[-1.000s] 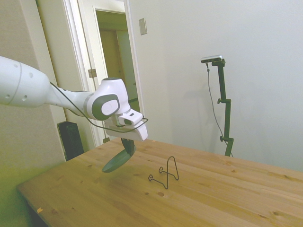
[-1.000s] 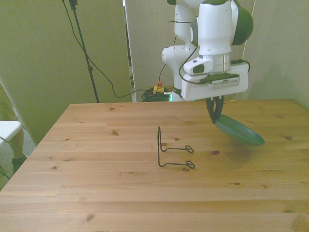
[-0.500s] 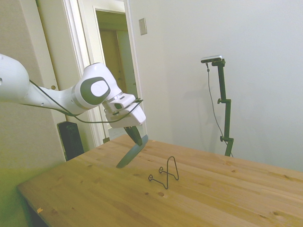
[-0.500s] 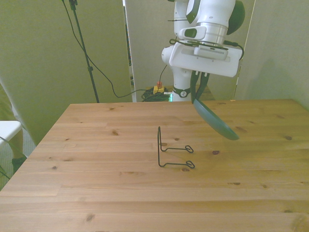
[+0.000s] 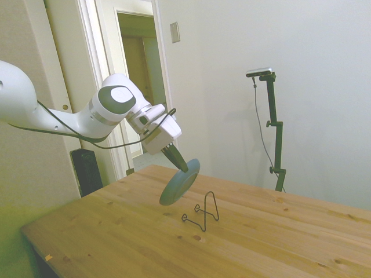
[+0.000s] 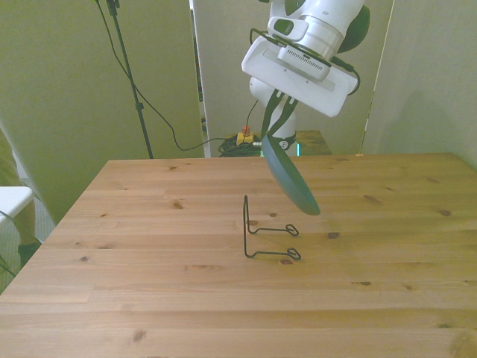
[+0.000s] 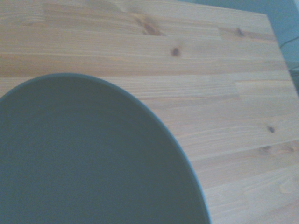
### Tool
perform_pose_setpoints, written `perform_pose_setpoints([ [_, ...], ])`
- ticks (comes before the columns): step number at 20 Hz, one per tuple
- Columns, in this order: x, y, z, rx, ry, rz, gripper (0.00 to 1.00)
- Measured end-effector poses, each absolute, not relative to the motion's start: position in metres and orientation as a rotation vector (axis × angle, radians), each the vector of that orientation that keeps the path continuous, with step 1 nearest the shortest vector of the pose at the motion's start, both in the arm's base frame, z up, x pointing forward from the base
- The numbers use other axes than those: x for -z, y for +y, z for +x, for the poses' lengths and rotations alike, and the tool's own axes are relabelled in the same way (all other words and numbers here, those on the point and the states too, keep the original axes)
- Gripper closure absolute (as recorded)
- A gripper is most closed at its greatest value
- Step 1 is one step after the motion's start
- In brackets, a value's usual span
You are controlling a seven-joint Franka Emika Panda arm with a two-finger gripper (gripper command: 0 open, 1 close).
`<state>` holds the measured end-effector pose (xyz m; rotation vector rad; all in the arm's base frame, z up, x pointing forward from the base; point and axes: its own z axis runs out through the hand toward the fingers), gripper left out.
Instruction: Load the plate
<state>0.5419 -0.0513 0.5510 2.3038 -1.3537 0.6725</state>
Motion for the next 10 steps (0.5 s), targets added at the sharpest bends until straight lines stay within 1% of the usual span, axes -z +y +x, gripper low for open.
perform_pose_setpoints([
  [4, -0.551, -0.06, 0.552, -0.67, -1.358, 2.219, 1.0],
  [10, -0.565, -0.074, 0.572, -0.647, -1.374, 2.13, 1.0],
])
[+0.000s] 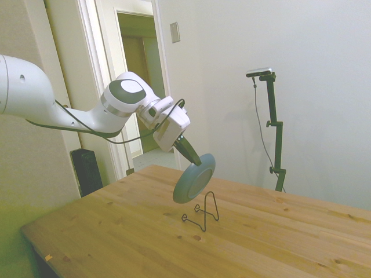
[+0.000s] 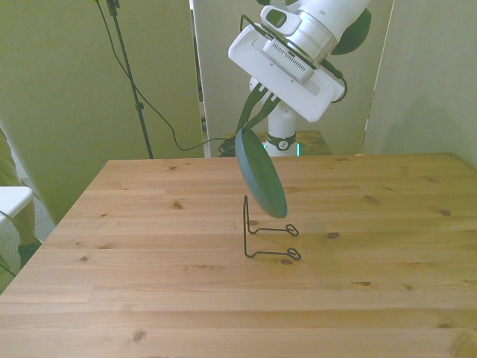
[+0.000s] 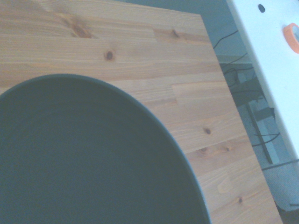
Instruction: Load the plate
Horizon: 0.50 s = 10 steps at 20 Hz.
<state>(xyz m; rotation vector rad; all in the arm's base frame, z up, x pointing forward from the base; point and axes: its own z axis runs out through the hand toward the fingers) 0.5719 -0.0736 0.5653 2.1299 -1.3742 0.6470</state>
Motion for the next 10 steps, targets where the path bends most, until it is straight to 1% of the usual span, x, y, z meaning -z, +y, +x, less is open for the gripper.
perform_pose_setpoints([
  [4, -0.557, -0.081, 0.592, -0.615, -1.359, 2.077, 1.0],
  [10, -0.536, -0.068, 0.614, -0.582, -1.317, 2.062, 1.0],
])
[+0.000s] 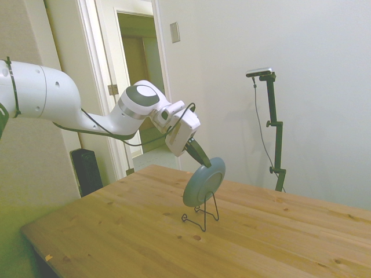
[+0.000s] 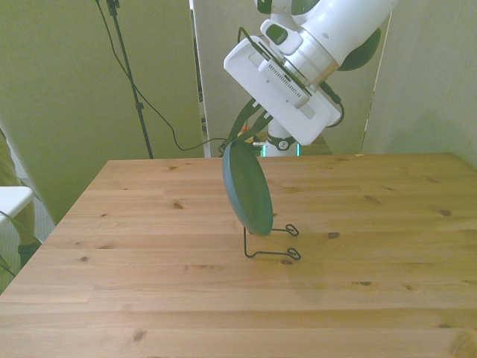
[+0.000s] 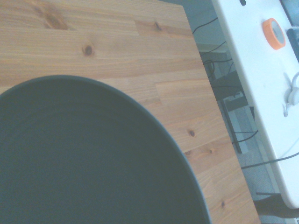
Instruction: Load the plate
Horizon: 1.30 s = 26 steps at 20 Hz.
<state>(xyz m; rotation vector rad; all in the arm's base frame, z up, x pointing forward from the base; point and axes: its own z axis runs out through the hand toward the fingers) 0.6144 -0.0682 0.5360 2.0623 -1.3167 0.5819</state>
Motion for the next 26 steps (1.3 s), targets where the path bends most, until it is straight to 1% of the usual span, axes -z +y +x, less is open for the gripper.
perform_pose_setpoints([
  [12, -0.5, -0.06, 0.626, -0.52, -1.282, 2.062, 1.0],
  [17, -0.49, -0.055, 0.629, -0.509, -1.268, 2.067, 1.0],
  [18, -0.488, -0.054, 0.63, -0.507, -1.266, 2.067, 0.0],
  [22, -0.482, -0.049, 0.632, -0.497, -1.258, 2.067, 0.0],
  [26, -0.484, -0.046, 0.633, -0.496, -1.258, 2.064, 0.0],
])
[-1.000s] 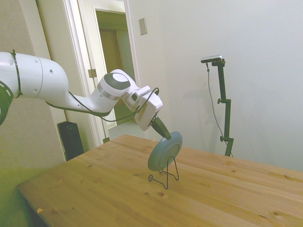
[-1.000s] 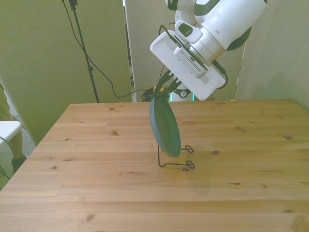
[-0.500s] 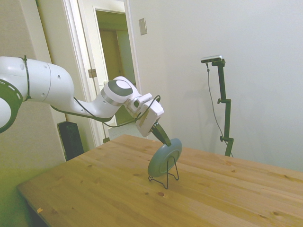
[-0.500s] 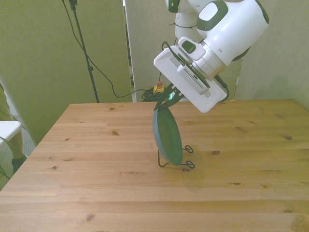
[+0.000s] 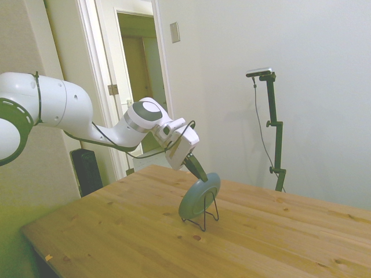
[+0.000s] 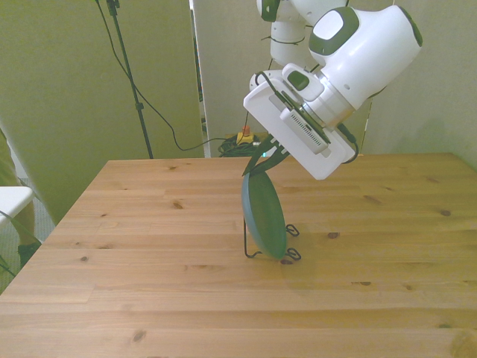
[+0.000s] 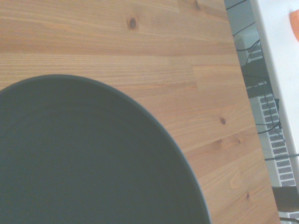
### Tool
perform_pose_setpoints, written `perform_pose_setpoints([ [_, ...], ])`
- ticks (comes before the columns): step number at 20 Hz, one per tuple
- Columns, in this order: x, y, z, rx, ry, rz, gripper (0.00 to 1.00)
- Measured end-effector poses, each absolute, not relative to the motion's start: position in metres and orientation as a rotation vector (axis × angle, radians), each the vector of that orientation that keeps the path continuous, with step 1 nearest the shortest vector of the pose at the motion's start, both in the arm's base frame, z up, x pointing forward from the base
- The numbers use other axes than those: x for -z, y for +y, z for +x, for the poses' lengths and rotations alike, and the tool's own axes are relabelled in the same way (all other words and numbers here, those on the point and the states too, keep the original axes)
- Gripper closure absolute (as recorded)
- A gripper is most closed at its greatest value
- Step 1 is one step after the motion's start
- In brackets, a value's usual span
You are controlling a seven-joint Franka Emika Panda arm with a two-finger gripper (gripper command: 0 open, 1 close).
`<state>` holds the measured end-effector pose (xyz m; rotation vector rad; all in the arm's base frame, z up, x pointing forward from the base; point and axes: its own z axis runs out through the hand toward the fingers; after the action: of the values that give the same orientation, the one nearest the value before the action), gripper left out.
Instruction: Load the plate
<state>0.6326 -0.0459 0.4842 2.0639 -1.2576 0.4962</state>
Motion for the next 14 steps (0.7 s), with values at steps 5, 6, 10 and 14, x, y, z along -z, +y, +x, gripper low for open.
perform_pose_setpoints([
  [5, -0.489, -0.047, 0.633, -0.503, -1.264, 2.061, 0.0],
  [6, -0.491, -0.047, 0.633, -0.508, -1.267, 2.061, 0.0],
  [10, -0.522, -0.039, 0.626, -0.563, -1.288, 2.075, 0.0],
  [14, -0.561, -0.005, 0.607, -0.565, -1.299, 2.257, 0.0],
])
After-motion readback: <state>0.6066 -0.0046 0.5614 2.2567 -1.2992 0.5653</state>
